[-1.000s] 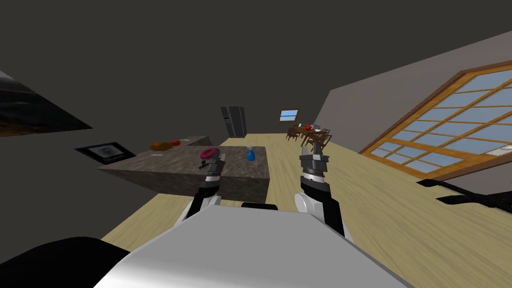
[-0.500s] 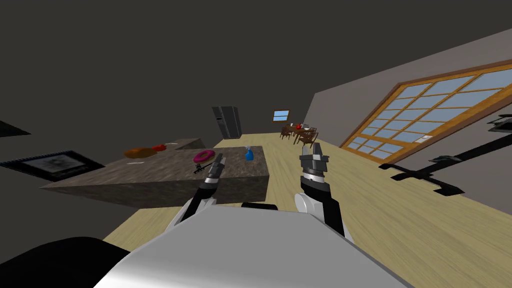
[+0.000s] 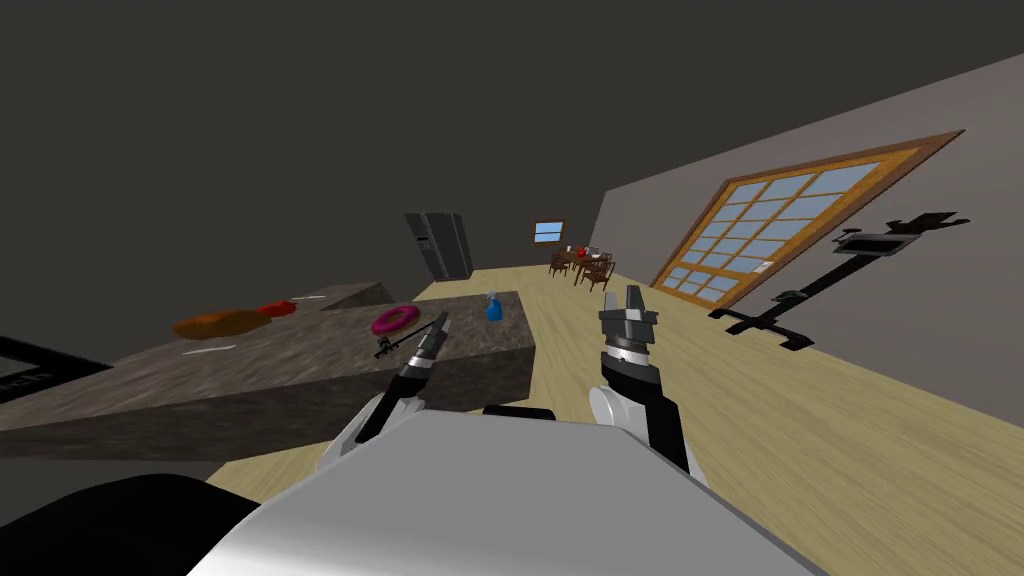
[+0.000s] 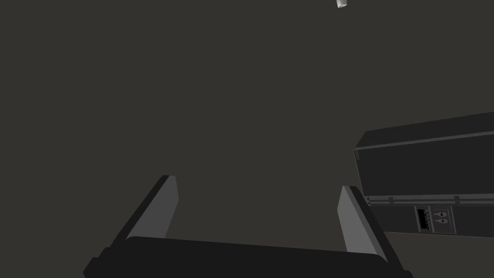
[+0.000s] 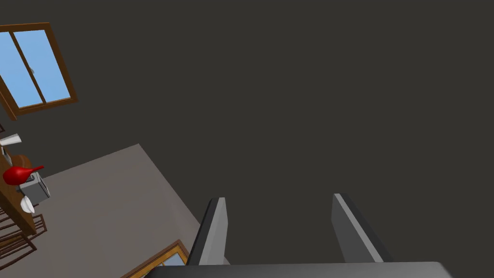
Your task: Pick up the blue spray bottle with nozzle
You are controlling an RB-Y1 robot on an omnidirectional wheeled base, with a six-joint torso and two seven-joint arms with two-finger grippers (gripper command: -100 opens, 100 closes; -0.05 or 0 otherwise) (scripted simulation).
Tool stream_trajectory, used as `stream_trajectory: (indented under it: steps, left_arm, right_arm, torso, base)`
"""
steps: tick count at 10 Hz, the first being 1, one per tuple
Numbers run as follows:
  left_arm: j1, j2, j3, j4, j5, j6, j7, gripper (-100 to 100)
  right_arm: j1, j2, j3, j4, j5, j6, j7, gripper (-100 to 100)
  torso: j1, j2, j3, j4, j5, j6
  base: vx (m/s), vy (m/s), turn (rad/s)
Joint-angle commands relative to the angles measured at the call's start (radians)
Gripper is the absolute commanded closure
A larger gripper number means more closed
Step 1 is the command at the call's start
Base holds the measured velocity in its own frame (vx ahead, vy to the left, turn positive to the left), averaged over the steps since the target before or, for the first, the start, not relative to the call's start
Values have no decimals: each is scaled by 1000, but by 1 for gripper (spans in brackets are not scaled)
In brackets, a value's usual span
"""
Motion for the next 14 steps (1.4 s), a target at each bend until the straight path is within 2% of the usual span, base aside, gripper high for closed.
stream_trajectory:
  steps: [1, 2, 4, 5, 6, 7, 8, 9, 10, 11, 12, 13, 14]
  left_arm:
    - [-4, 50, 9, 46, -2, -1, 9, -100]
    - [-4, 64, 9, 46, -2, -1, 9, -100]
    - [-14, 134, 16, 115, -11, -5, 19, -100]
    - [-14, 153, 16, 115, -11, -5, 19, -100]
    - [-21, 190, 19, 150, -17, -7, 23, -100]
    - [-21, 199, 19, 150, -17, -7, 23, -100]
    - [-27, 240, 20, 185, -25, -9, 28, -100]
    - [-27, 245, 20, 185, -25, -9, 28, -100]
    - [-35, 286, 20, 220, -34, -11, 32, -100]
    - [-35, 292, 20, 220, -34, -11, 32, -100]
    - [-43, 330, 19, 254, -44, -13, 36, -100]
    - [-43, 338, 19, 254, -44, -13, 36, -100]
    - [-52, 378, 16, 288, -56, -15, 39, -100]
  right_arm:
    - [0, 0, 0, 0, 0, 0, 0, 0]
    - [0, 0, 0, 0, 0, 0, 0, 0]
    - [0, 0, 0, 0, 0, 0, 0, 0]
    - [0, 0, 0, 0, 0, 0, 0, 0]
    - [0, 0, 0, 0, 0, 0, 0, 0]
    - [0, 0, 0, 0, 0, 0, 0, 0]
    - [0, 0, 0, 0, 0, 0, 0, 0]
    - [0, 0, 0, 0, 0, 0, 0, 0]
    - [0, 0, 0, 0, 0, 0, 0, 0]
    - [0, 0, 0, 0, 0, 0, 0, 0]
    - [0, 0, 0, 0, 0, 0, 0, 0]
    - [0, 0, 0, 0, 0, 0, 0, 0]
    - [0, 0, 0, 0, 0, 0, 0, 0]
  torso:
    - [0, 0, 0, 0, 0, 0]
    - [2, 1, 1, 0, 0, 0]
    - [1, 0, 0, 0, 0, 0]
    - [1, 1, 1, 0, 0, 0]
    - [1, 1, 0, 0, 0, -1]
    - [2, 0, 0, 0, 0, 0]
    - [1, -1, 0, 0, 0, -1]
    - [1, -1, 0, 0, 0, 0]
    - [0, -1, -1, 0, 0, -1]
    - [0, 0, 0, 0, 0, 0]
    - [-1, -1, 0, 0, 0, -1]
    - [0, -1, -1, 0, 0, 0]
    - [0, -1, -1, 0, 0, -1]
  base:
    - [-52, 100, -371]
    - [-43, 79, -139]
    - [-49, 79, -353]
    - [-51, 74, -161]
    - [-47, 97, -231]
    - [-34, 79, -148]
    - [-38, 72, -303]
    - [-34, 58, -163]
    - [-52, 59, -261]
    - [-43, 53, -170]
    - [-41, 60, -301]
    - [-42, 61, -176]
    - [-43, 59, -321]
